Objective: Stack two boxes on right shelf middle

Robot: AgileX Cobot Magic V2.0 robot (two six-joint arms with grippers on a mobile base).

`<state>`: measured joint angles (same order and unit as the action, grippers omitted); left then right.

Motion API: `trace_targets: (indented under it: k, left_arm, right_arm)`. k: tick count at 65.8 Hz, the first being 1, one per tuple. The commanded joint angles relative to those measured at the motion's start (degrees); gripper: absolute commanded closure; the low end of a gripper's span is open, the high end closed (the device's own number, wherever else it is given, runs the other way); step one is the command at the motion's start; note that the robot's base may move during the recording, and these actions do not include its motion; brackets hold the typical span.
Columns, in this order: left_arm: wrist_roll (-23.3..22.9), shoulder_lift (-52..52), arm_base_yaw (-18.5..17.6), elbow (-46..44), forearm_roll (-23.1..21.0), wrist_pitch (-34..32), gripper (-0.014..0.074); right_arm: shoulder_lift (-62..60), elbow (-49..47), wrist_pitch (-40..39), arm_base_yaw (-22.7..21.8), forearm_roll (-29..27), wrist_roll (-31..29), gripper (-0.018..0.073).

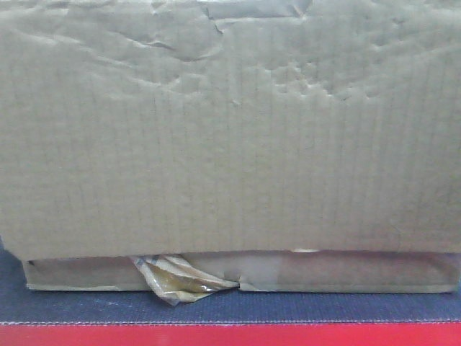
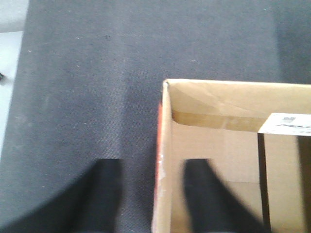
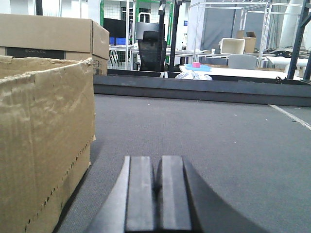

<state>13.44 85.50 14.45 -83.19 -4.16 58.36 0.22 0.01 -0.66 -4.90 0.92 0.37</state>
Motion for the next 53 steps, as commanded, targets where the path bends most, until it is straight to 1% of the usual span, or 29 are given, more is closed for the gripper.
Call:
trace_targets:
  k: [1,4,23,27,29,34,44,45,53]
  left_arm:
    - [0.2,2.0,0.1,-0.5,-0.7,1.1,0.0232]
    - [0.2,3.1,0.1,-0.5,-0.6,1.6,0.0220]
    - [0.3,10.6,0.1,-0.5,-0.5,2.5,0.0230]
    - [0.3,11.4,0.1,-0.5,-0.5,2.3,0.0244]
    - [0.3,11.7,0.1,-0.5,-0.5,2.2,0.0269]
    - [0.3,12.2,0.1,-0.5,-0.8,2.1,0.0381]
    - [0.3,12.2,0.1,-0.6,-0.7,2.1,0.0693]
    - [0.3,12.2,0.1,-0.7,-0.7,2.1,0.0708]
    - [-0.7,12.1,0.3,-1.6,-0.4,2.1,0.0707]
  right_arm:
    - [-0.2,0.0,-1.1,-0.2,-0.2,-0.4,0.0722]
    - [-0.2,0.0,-1.1,-0.2,-0.2,-0.4,0.0722]
    - [-0.2,0.0,-1.1,-0.2,-0.2,-0.4,0.0722]
    - [-0.2,0.0,-1.1,-0.2,-0.2,-0.4,0.0722]
    - [-0.2,0.0,-1.1,-0.2,-0.2,-0.4,0.0722]
    - [-0.2,0.0,-1.1,-0.2,-0.2,-0.4,0.0722]
    - [-0.2,0.0,-1.1,-0.2,-0.2,-0.4,0.0722]
    - [-0.2,0.0,-1.1,-0.2,-0.2,-0.4,0.0722]
    - [-0.2,0.0,-1.1,-0.2,-0.2,-0.4,0.0722]
